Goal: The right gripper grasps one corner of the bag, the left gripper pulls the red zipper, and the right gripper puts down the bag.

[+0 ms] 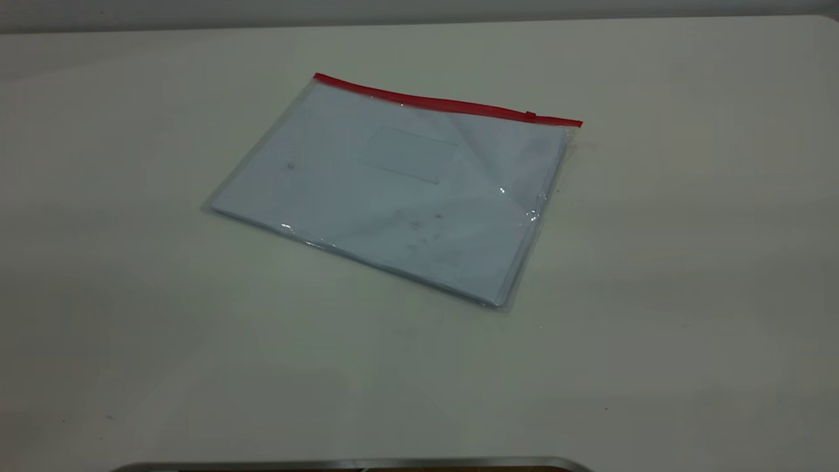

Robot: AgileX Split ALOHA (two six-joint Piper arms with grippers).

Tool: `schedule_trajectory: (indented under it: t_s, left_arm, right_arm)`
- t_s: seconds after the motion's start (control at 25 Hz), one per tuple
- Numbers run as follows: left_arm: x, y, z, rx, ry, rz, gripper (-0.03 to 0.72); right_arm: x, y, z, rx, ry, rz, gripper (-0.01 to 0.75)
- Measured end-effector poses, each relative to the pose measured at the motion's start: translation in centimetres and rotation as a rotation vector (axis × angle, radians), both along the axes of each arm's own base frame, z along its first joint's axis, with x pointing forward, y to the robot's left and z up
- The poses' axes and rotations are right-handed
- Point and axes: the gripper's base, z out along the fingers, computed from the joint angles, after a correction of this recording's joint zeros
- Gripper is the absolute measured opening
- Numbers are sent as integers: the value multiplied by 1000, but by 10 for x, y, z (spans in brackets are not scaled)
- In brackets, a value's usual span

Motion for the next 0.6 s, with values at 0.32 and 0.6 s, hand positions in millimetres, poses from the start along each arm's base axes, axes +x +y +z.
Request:
schedule_trajectory:
  t_s: [0.32,0.6]
  left_arm:
    - [117,-9,19,-11,185,-38,471]
    - [202,-28,8,-102,245,-202,496]
  right_arm:
    - [91,9,-6,-19,103,95,519]
    - [174,19,-56,115,234,72,553]
